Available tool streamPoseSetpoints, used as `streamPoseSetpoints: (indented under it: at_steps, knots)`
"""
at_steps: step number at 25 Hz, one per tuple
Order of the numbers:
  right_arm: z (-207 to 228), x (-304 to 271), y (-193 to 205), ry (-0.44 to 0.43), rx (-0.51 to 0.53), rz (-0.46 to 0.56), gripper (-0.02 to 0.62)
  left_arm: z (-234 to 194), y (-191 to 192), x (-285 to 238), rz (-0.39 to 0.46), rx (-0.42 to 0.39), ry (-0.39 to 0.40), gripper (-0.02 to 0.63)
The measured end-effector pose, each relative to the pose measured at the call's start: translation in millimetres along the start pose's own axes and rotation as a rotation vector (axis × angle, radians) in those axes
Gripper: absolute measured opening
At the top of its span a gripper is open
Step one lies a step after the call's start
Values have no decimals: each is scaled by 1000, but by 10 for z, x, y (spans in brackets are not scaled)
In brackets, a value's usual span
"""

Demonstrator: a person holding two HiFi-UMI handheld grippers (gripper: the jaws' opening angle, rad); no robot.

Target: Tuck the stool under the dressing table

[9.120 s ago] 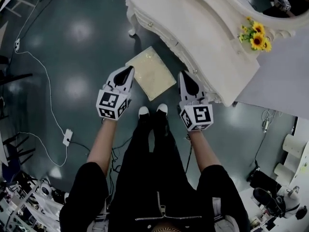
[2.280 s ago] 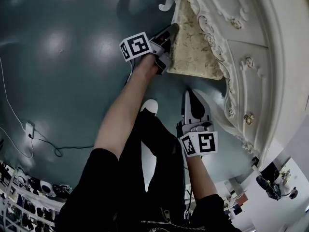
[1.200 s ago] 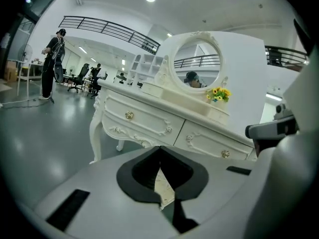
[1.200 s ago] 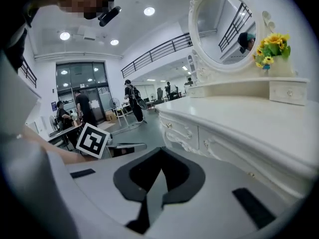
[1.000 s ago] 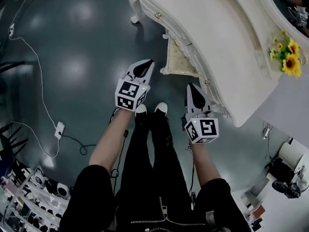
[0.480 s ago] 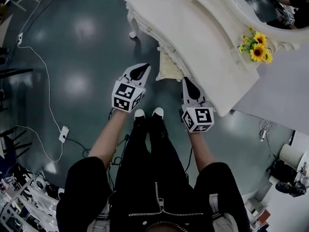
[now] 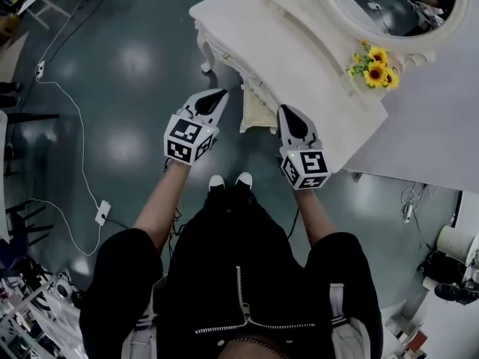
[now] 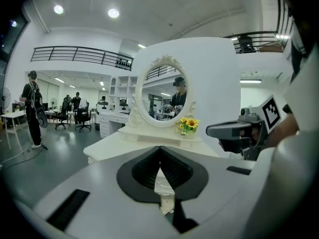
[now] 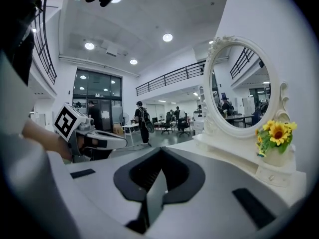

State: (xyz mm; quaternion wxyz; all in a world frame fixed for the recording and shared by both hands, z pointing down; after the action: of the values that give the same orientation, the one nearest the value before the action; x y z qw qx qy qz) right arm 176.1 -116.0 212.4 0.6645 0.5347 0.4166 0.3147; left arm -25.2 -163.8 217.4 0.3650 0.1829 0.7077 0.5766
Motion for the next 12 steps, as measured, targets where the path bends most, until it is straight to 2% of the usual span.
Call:
streamPoseSetpoints:
  at_steps: [3,12]
  knots:
    - [4,68,-127,6,12,33,6,42,-153,101,26,-33,0,21]
    - [77,217,-334,41,30,81,6,159,-454,234,96,-50,12,21]
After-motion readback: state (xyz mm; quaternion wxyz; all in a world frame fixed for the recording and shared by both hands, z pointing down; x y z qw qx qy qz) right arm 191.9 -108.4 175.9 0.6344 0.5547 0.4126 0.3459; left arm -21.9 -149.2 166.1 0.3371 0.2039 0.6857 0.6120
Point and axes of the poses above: the fingertips, and each gripper's own axes: x backward along the fingers, z to its right, y out of its underside, the point moved 6 cm from there along x, backward along the fingers, and after that the axes turned 1 degree about -z, right-handed, at the moved point
